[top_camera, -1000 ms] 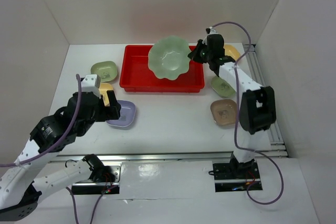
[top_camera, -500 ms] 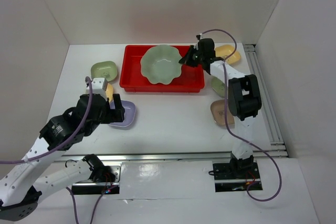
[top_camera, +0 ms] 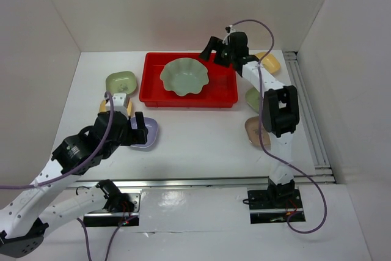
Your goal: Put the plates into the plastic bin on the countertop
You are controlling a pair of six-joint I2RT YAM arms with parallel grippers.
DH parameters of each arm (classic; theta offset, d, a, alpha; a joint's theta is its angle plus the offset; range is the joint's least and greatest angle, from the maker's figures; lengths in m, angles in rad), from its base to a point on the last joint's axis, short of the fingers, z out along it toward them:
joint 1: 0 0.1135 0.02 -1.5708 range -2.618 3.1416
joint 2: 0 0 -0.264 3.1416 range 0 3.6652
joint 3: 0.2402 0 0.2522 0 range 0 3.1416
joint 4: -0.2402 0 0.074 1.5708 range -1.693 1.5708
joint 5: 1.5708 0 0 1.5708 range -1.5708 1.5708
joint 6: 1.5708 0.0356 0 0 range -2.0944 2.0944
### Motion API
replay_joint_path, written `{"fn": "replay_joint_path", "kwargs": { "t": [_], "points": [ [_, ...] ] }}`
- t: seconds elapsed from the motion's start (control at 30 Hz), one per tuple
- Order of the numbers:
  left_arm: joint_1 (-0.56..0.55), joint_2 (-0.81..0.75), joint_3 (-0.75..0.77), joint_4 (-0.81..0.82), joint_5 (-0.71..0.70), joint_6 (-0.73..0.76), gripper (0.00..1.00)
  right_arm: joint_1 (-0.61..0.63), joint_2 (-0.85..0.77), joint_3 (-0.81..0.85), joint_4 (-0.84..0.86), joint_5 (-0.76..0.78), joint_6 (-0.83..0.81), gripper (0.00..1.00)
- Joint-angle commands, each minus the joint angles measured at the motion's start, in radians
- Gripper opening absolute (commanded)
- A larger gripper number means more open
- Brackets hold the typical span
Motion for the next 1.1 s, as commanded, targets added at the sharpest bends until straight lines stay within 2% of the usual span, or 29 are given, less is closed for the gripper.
{"fn": "replay_joint_path", "kwargs": {
  "t": [0.0,0.13,0.23,0.27,0.3,0.37,0.47,0.53,0.73,0.87,1.07],
  "points": [
    [0.001,-0.020,-0.012,0.046,0.012,0.015,1.00,0.003,-0.162,0.013,-0.050,0.085,-0.058,1.00],
    [0.001,-0.020,-0.021,0.056,0.021,0.015,1.00,-0.062,-0.355,-0.094,-0.153,0.345,-0.135,1.00],
    [0.001,-0.020,-0.030,0.078,0.034,0.015,1.00,-0.189,-0.484,-0.240,-0.283,0.424,-0.149,1.00],
    [0.001,-0.020,-0.042,0.088,0.046,0.026,1.00,-0.222,-0.521,-0.351,-0.302,0.433,-0.149,1.00],
    [0.001,-0.020,-0.043,0.098,0.046,0.026,1.00,-0.286,-0.606,-0.422,-0.302,0.464,-0.149,1.00],
    [0.001,-0.001,-0.052,0.112,0.055,0.037,1.00,-0.337,-0.688,-0.599,-0.290,0.491,-0.126,1.00],
    [0.010,0.039,-0.052,0.138,0.077,0.046,1.00,-0.433,-0.779,-0.735,-0.313,0.518,-0.116,1.00],
    [0.010,0.059,-0.052,0.148,0.090,0.046,1.00,-0.464,-0.790,-0.771,-0.333,0.548,-0.088,1.00],
    [0.053,0.081,-0.061,0.180,0.150,0.067,1.00,-0.512,-0.715,-0.869,-0.241,0.404,-0.049,0.94],
    [0.108,0.044,-0.086,0.201,0.202,0.090,1.00,-0.512,-0.621,-0.913,-0.150,0.404,-0.029,0.88],
    [0.130,0.044,-0.095,0.211,0.236,0.100,1.00,-0.512,-0.509,-0.892,-0.084,0.432,-0.007,0.81]
  ]
}}
